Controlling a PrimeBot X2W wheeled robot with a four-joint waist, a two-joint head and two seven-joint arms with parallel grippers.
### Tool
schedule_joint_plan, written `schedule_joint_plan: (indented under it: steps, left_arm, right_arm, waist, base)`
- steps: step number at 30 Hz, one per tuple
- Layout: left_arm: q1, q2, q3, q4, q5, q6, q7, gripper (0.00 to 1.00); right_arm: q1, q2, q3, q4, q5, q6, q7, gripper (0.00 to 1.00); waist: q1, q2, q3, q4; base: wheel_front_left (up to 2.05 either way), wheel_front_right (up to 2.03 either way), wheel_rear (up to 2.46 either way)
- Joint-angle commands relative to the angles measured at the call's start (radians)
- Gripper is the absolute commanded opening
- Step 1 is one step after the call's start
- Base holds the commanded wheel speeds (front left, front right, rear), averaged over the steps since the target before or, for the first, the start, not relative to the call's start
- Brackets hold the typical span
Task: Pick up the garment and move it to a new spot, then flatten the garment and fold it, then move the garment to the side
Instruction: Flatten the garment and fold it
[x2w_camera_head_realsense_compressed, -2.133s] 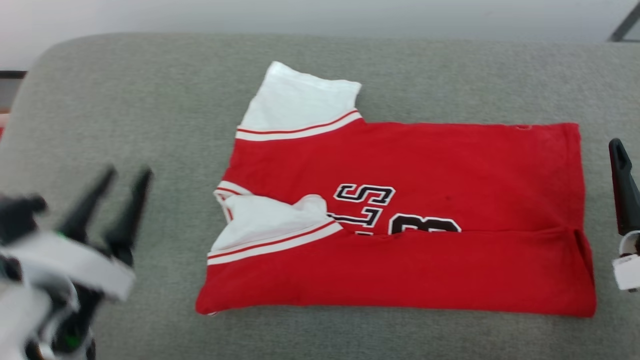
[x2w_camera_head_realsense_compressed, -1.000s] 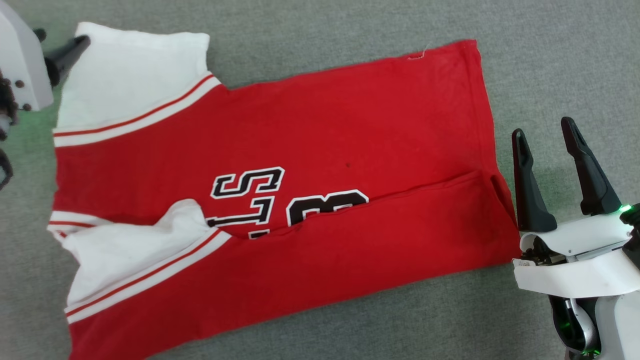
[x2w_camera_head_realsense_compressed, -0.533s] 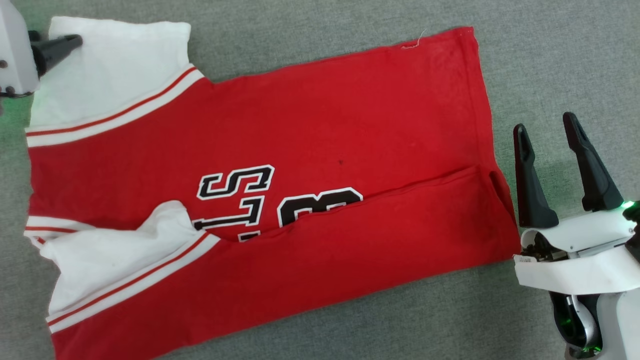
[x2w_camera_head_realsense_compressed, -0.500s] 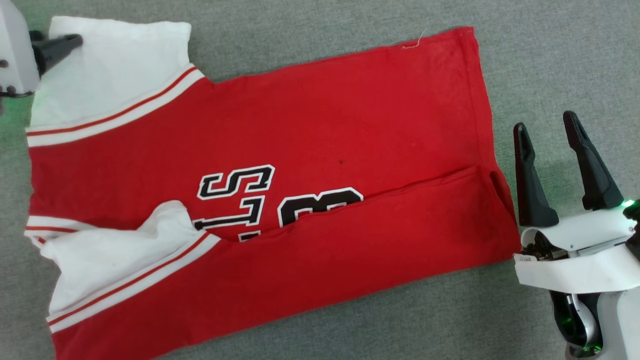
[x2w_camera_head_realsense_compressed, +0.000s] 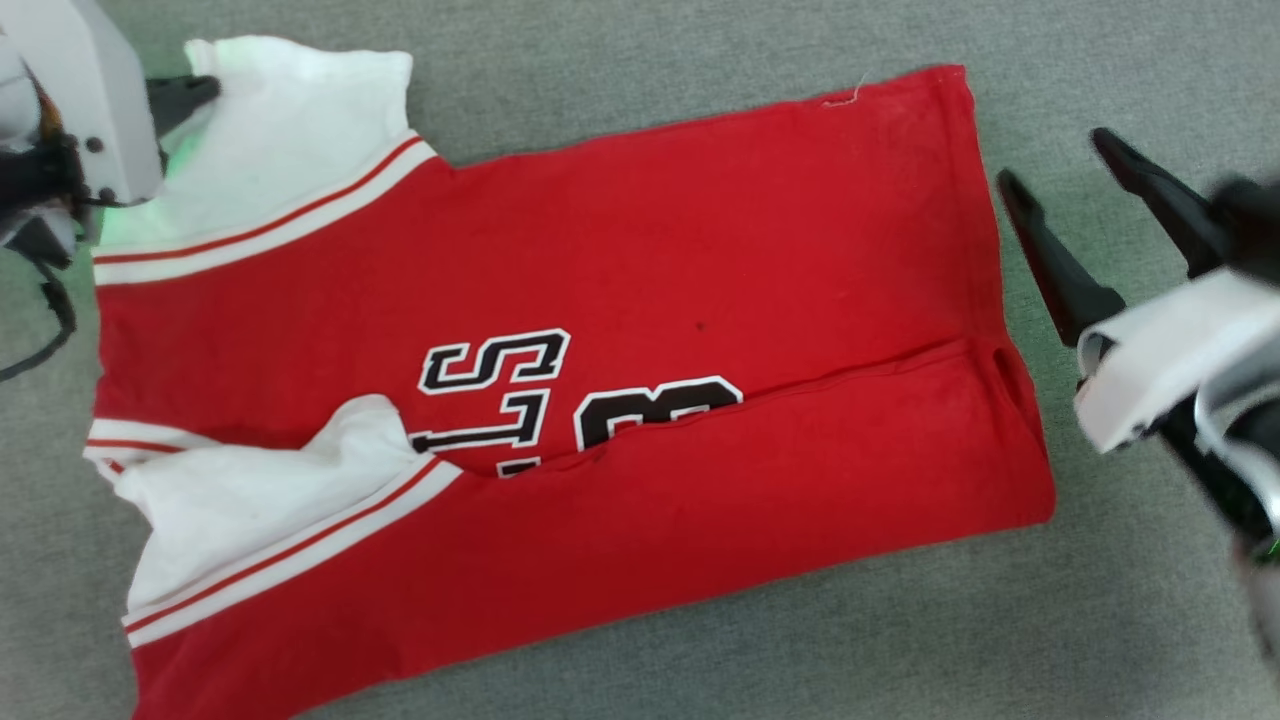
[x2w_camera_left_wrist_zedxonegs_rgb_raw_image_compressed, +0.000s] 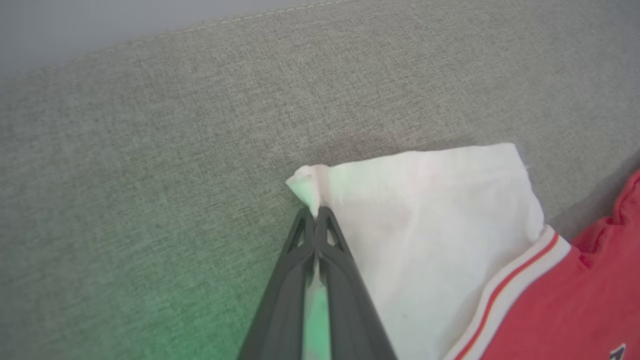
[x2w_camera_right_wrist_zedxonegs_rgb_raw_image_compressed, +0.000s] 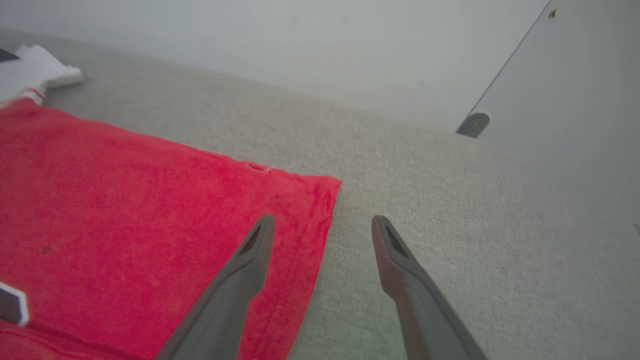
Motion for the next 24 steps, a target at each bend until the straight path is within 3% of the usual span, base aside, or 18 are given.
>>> schedule_joint_plan:
  steps: [1,6,11,17,24]
  left_arm:
    - [-0.006,-0.009,-0.013,-0.009,-0.015,-0.002,-0.007,0.0]
    - [-0.022,-0.02,-0.035,-0.026,-0.031,-0.002,-0.017,0.0]
    - [-0.034,-0.025,-0.045,-0.04,-0.051,-0.002,-0.027,0.0]
    - [-0.06,-0.035,-0.071,-0.056,-0.062,-0.002,-0.038,0.0]
    - [-0.075,-0.047,-0.1,-0.078,-0.083,-0.002,-0.065,0.0]
  right_arm:
    - [-0.082,-0.049,0.04,0.026,0.048,-0.001,0.132,1.0]
    - [-0.274,-0.082,0.084,0.148,0.153,-0.001,0.394,1.0]
    - [-0.399,-0.088,0.137,0.271,0.214,-0.001,0.551,1.0]
    - [-0.501,-0.073,0.195,0.418,0.262,-0.001,0.635,1.0]
    - [-0.55,-0.057,0.227,0.538,0.305,-0.001,0.622,1.0]
  waist:
    - [0.0,-0.0001,-0.004,0.01]
    - [0.0,-0.0001,0.002,0.028]
    - [0.0,-0.0001,0.011,0.038]
    - [0.0,-0.0001,0.028,0.06]
    - [0.0,-0.0001,0.032,0.079]
  base:
    - [0.0,0.0,0.0]
    - [0.0,0.0,0.0]
    - [0.0,0.0,0.0]
    - [0.0,0.0,0.0]
    - [0.0,0.0,0.0]
